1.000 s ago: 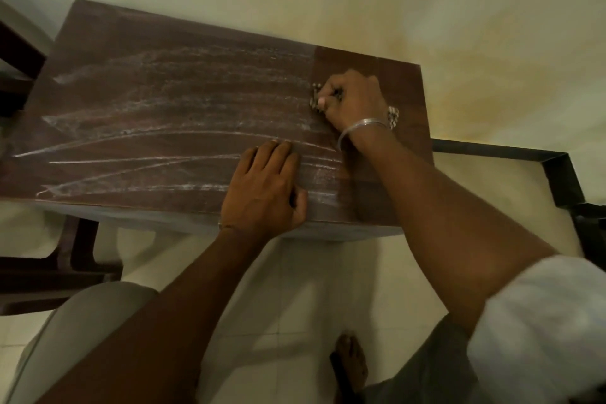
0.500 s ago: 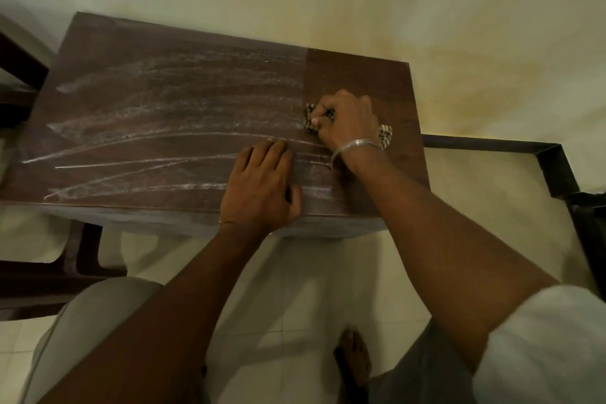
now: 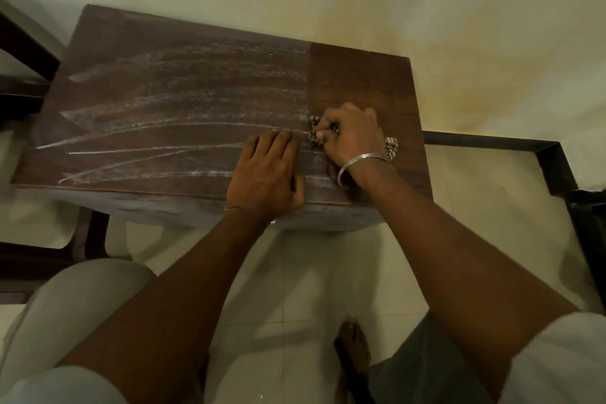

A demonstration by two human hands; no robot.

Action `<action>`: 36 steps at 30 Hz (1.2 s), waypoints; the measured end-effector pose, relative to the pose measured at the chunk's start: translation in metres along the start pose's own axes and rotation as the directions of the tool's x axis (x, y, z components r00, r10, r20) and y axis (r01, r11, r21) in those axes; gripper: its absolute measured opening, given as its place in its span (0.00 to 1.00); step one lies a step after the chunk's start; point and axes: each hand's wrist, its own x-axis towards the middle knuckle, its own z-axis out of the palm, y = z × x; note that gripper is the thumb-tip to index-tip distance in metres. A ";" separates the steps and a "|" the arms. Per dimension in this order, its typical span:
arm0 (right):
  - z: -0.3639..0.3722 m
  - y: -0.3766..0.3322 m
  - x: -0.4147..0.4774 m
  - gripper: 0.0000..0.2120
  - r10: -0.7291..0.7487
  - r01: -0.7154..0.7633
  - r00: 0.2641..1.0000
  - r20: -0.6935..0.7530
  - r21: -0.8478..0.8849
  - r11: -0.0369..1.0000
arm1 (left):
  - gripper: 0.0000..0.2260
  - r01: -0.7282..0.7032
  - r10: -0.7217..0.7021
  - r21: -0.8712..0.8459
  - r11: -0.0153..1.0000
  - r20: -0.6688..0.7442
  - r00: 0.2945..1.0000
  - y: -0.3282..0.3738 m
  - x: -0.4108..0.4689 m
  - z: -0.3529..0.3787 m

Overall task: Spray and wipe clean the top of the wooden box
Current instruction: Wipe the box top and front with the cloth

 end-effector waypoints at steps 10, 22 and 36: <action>-0.005 -0.005 0.006 0.02 0.057 -0.057 0.998 -0.001 0.020 0.998 | 0.24 -0.119 0.119 -0.003 0.993 0.028 0.993 -0.029 -0.010 -0.010; -0.006 -0.010 0.001 0.01 0.035 -0.034 0.999 -0.012 0.022 0.999 | 0.18 -0.087 0.094 0.148 0.985 -0.044 0.995 -0.085 -0.021 -0.031; 0.010 -0.007 -0.035 0.03 0.009 -0.010 0.998 -0.064 -0.015 1.000 | 0.18 -0.069 0.081 0.100 0.993 -0.124 0.989 -0.080 -0.026 -0.023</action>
